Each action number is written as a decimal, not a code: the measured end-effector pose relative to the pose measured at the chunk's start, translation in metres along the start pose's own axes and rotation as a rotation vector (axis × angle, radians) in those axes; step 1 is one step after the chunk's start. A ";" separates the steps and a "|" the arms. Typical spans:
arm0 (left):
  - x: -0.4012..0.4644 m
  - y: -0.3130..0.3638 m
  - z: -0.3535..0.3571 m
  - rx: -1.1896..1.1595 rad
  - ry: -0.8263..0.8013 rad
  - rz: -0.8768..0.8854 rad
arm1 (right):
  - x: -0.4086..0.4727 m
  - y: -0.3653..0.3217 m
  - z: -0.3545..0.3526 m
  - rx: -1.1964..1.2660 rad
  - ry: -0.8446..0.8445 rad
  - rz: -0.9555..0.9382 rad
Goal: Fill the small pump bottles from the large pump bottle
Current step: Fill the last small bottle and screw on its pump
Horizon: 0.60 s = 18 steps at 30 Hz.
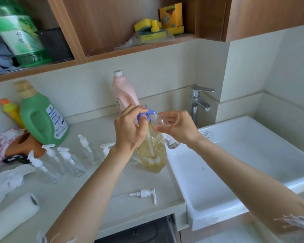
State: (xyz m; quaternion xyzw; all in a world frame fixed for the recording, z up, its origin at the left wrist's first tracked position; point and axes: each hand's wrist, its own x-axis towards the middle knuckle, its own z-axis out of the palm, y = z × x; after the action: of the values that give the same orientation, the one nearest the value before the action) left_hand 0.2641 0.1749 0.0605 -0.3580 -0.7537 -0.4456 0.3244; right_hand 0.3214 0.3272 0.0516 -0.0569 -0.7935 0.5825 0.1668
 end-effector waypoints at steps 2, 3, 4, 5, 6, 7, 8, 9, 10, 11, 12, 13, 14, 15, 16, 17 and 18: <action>0.000 0.003 -0.002 -0.006 -0.010 -0.013 | -0.002 -0.002 -0.001 0.005 -0.007 0.001; 0.001 0.003 -0.003 -0.002 -0.018 -0.013 | -0.003 -0.003 -0.002 0.006 -0.004 -0.001; 0.002 0.004 -0.006 0.003 -0.023 -0.008 | -0.003 -0.004 -0.002 0.007 -0.002 -0.004; 0.005 0.005 -0.008 0.010 -0.031 -0.006 | -0.003 -0.007 -0.002 0.008 0.001 -0.002; 0.007 0.006 -0.010 0.021 -0.036 -0.004 | -0.004 -0.008 -0.002 0.011 0.007 -0.002; 0.011 0.007 -0.012 0.033 -0.040 0.001 | -0.003 -0.012 -0.003 0.014 0.013 -0.009; 0.015 0.008 -0.014 0.041 -0.043 0.003 | -0.002 -0.013 -0.003 0.012 0.016 -0.011; 0.018 0.008 -0.015 0.046 -0.044 0.005 | -0.001 -0.016 -0.004 0.007 0.017 -0.014; 0.020 0.009 -0.015 0.050 -0.045 0.008 | 0.000 -0.018 -0.004 0.002 0.020 -0.014; 0.020 0.008 -0.014 0.051 -0.049 0.010 | 0.000 -0.018 -0.004 0.000 0.022 -0.012; 0.020 0.008 -0.014 0.046 -0.049 0.011 | 0.001 -0.018 -0.005 0.000 0.024 -0.010; 0.018 0.007 -0.013 0.037 -0.046 0.012 | 0.000 -0.018 -0.004 -0.004 0.024 -0.006; 0.018 0.005 -0.013 0.029 -0.040 0.013 | 0.001 -0.017 -0.004 -0.006 0.021 -0.005; 0.017 0.005 -0.012 0.022 -0.035 0.017 | 0.001 -0.018 -0.004 -0.013 0.019 -0.005; 0.016 0.003 -0.011 0.018 -0.034 0.023 | 0.001 -0.018 -0.005 -0.026 0.018 -0.005; 0.015 0.003 -0.010 0.016 -0.035 0.027 | 0.001 -0.020 -0.006 -0.056 0.015 -0.011; 0.013 0.003 -0.008 0.018 -0.038 0.027 | 0.001 -0.022 -0.008 -0.105 0.008 -0.021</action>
State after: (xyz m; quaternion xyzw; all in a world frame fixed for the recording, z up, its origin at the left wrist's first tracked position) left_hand 0.2612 0.1718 0.0753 -0.3736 -0.7589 -0.4275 0.3189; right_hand 0.3258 0.3278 0.0749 -0.0595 -0.8227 0.5382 0.1731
